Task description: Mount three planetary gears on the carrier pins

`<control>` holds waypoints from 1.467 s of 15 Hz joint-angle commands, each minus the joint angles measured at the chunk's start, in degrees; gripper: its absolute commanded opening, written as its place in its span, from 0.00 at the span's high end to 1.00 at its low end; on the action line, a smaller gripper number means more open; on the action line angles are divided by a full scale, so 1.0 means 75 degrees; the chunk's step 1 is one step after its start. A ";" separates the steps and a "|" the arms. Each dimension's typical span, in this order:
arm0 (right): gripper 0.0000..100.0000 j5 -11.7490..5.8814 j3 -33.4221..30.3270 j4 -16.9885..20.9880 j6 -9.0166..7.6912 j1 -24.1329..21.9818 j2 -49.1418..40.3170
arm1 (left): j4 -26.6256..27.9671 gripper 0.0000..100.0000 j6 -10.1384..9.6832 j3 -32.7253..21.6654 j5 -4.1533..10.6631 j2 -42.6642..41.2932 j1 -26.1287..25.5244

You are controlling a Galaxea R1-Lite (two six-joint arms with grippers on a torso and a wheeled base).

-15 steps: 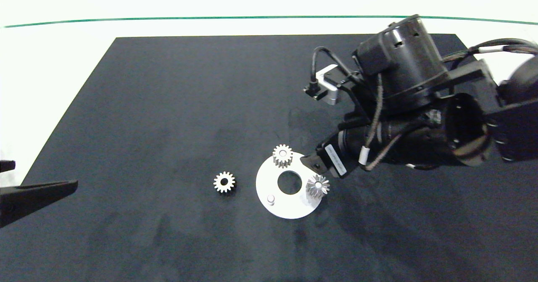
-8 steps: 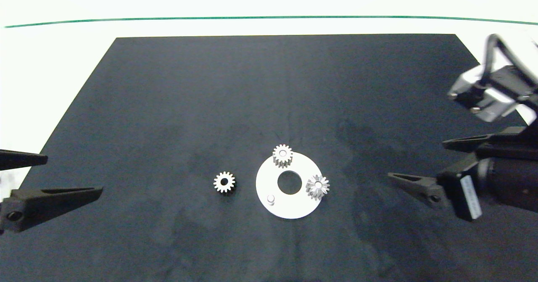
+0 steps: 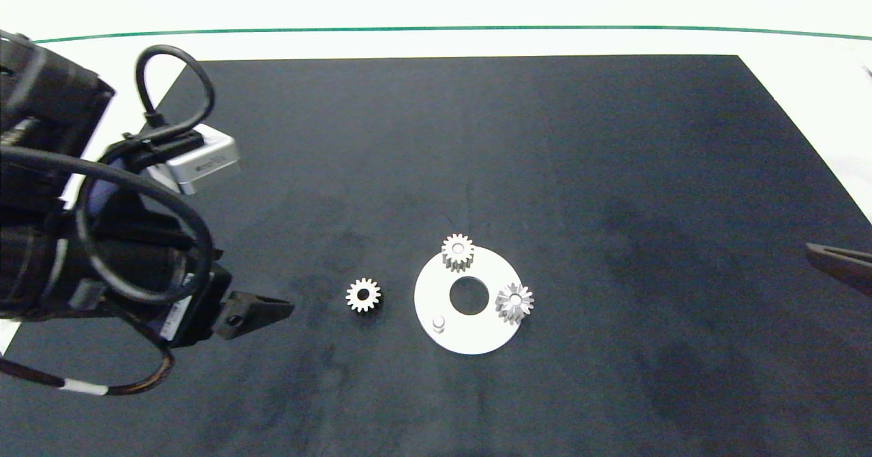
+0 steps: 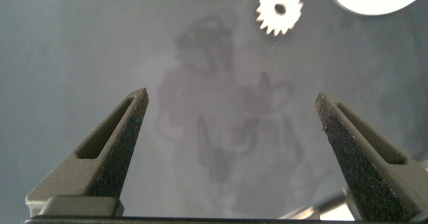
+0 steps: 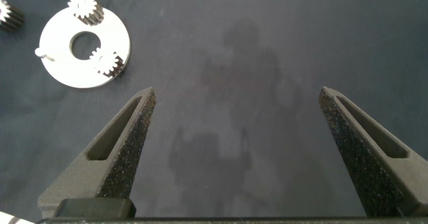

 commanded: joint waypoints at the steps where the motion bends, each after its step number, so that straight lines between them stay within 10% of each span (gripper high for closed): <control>1: 0.00 -0.0019 0.0060 0.0013 -0.0016 -0.0006 -0.0233 | -0.0585 0.00 0.0087 -0.0007 0.0053 0.1206 -0.0458; 13: 0.00 -0.0042 0.0212 0.0013 -0.0145 -0.0006 -0.0245 | -0.1277 0.00 0.0052 -0.0042 0.0685 0.1815 -0.1091; 16: 0.00 -0.0042 0.0212 0.0013 -0.0156 -0.0018 -0.0233 | -0.1675 0.00 0.0052 0.0028 0.1096 0.1991 -0.1454; 22: 0.00 -0.0042 0.0212 0.0001 -0.0156 -0.0018 -0.0245 | -0.1710 0.00 0.0216 -0.0347 0.1107 0.2670 -0.1677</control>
